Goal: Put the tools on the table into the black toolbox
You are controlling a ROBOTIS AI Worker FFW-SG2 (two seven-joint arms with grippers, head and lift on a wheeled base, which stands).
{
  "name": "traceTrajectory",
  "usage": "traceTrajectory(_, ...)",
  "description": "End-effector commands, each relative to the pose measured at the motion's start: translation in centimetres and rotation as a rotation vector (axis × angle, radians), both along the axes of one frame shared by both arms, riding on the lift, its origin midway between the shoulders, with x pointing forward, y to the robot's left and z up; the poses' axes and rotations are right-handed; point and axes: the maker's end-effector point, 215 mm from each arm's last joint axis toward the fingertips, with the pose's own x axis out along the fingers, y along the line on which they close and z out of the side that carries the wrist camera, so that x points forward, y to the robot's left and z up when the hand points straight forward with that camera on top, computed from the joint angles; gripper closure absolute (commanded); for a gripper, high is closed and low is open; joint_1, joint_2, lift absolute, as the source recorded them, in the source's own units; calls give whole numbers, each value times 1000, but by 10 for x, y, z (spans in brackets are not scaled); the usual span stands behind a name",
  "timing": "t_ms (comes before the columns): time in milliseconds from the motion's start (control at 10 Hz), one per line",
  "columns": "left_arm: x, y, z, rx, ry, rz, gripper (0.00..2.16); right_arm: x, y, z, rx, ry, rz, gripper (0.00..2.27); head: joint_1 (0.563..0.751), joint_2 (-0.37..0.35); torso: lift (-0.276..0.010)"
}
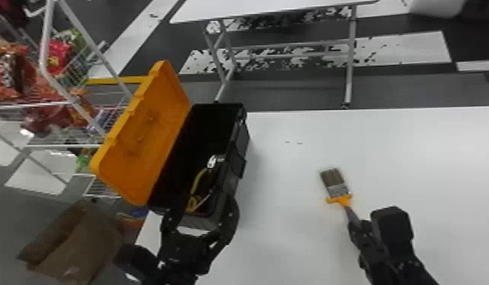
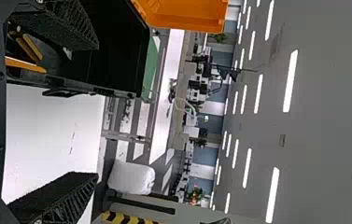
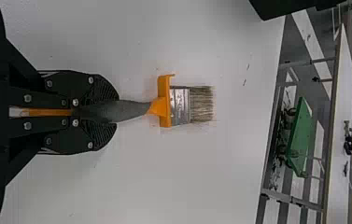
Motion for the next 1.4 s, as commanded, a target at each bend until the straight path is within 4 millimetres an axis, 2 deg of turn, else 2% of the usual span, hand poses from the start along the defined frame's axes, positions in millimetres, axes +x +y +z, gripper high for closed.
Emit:
traceTrajectory(0, 1, 0, 2, 0, -4, 0, 19, 5, 8, 21, 41, -58, 5, 2209, 695, 350, -75)
traceTrajectory(300, 3, 2, 10, 3, -19, 2, 19, 4, 17, 49, 98, -117, 17, 2209, 695, 350, -75)
traceTrajectory(500, 6, -4, 22, -1, -42, -18, 19, 0, 25, 65, 141, -155, 35, 2209, 695, 350, -75)
traceTrajectory(600, 9, -13, 27, -10, -40, -58, 19, -1, 29, 76, 162, -185, 48, 2209, 695, 350, -75)
traceTrajectory(1000, 13, -56, 15, -134, 104, -233, 19, -8, 45, 118, 253, -294, 98, 2209, 695, 350, -75)
traceTrajectory(1300, 15, -78, 21, -190, 142, -292, 19, -21, 57, 156, 330, -386, 141, 2209, 695, 350, -75)
